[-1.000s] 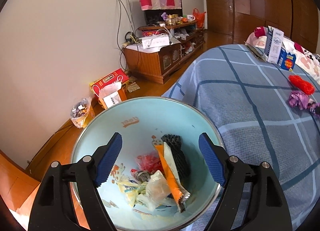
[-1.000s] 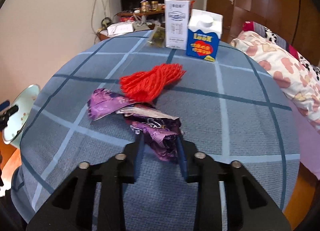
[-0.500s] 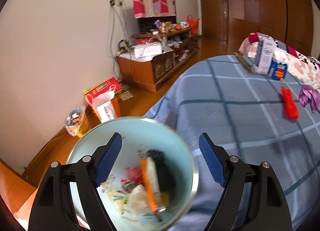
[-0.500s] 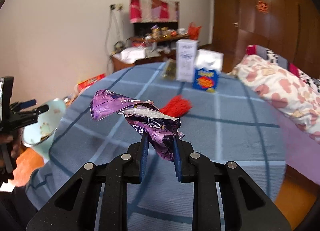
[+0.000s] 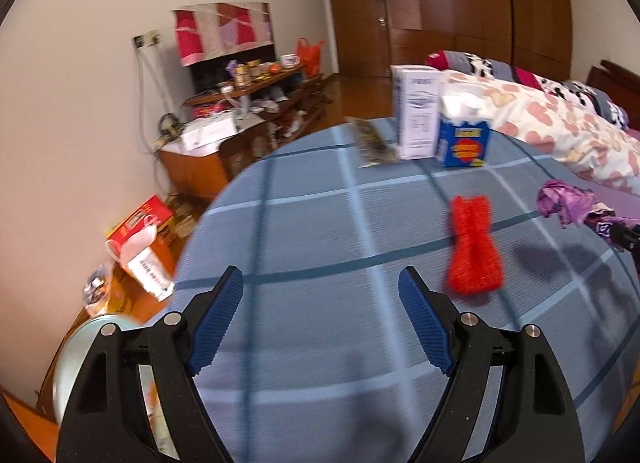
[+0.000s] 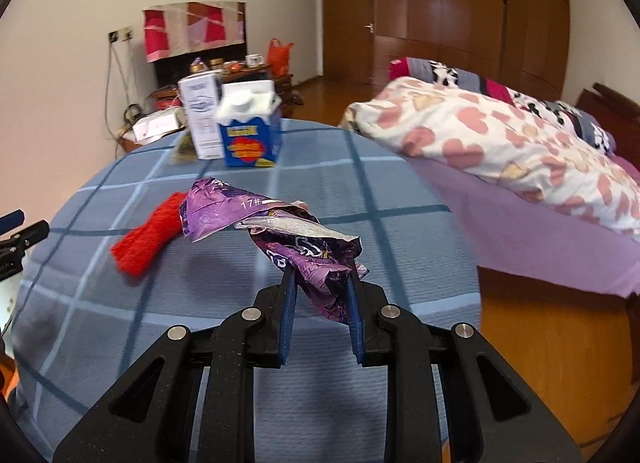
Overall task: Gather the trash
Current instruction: 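Grasp the red mesh net with the left gripper, then carry the purple wrapper with the right gripper while the left gripper carries the red mesh net over the bin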
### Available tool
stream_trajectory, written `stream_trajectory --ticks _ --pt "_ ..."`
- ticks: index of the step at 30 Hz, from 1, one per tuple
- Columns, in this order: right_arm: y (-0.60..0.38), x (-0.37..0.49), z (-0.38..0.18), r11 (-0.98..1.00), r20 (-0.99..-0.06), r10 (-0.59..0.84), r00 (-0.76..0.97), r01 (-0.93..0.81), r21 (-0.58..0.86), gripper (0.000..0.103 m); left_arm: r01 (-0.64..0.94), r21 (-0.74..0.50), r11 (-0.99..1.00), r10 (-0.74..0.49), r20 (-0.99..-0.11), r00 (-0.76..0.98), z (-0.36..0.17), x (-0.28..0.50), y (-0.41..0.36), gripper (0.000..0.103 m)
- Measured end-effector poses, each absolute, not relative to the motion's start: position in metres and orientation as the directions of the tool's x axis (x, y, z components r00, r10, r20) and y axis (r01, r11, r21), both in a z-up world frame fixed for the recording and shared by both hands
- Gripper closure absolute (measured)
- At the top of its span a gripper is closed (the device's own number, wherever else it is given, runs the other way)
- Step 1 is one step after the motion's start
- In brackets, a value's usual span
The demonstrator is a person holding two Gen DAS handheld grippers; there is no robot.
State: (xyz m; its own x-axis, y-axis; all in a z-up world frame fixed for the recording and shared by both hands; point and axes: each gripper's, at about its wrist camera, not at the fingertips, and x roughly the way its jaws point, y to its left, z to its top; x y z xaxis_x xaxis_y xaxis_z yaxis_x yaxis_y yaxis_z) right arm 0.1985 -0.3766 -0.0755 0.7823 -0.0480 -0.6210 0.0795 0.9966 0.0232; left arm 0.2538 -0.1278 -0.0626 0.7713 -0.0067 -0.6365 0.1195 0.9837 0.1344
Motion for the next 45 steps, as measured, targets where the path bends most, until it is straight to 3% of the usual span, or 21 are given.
stream_trajectory --ticks 9,25,28,30,35,45 --pt "-0.397 0.216 -0.087 0.994 -0.632 -0.051 0.773 0.098 0.039 0.079 0.181 0.157 0.971 -0.029 -0.674 0.738 -0.081 0.276 -0.194 0.024" --pt "-0.402 0.216 -0.09 0.994 -0.63 -0.024 0.777 0.084 0.065 0.078 0.271 0.219 0.937 -0.021 -0.74 0.672 -0.108 0.29 -0.234 0.025" --pt "-0.401 0.215 -0.09 0.994 -0.629 -0.02 0.777 0.081 0.067 0.078 0.309 0.21 0.928 -0.047 -0.755 0.654 -0.111 0.291 -0.239 0.037" --pt "-0.399 0.214 -0.089 0.995 -0.625 -0.017 0.78 0.077 0.069 0.078 0.342 0.202 0.918 -0.072 -0.763 0.643 -0.112 0.29 -0.243 0.067" --pt "-0.396 0.213 -0.086 0.995 -0.619 -0.01 0.785 0.07 0.074 0.078 0.374 0.215 0.902 -0.089 -0.755 0.65 -0.111 0.283 -0.248 0.093" --pt "-0.375 0.209 -0.076 0.996 -0.604 0.028 0.797 0.03 0.086 0.078 0.363 0.195 0.911 -0.106 -0.74 0.664 -0.095 0.274 -0.22 0.094"
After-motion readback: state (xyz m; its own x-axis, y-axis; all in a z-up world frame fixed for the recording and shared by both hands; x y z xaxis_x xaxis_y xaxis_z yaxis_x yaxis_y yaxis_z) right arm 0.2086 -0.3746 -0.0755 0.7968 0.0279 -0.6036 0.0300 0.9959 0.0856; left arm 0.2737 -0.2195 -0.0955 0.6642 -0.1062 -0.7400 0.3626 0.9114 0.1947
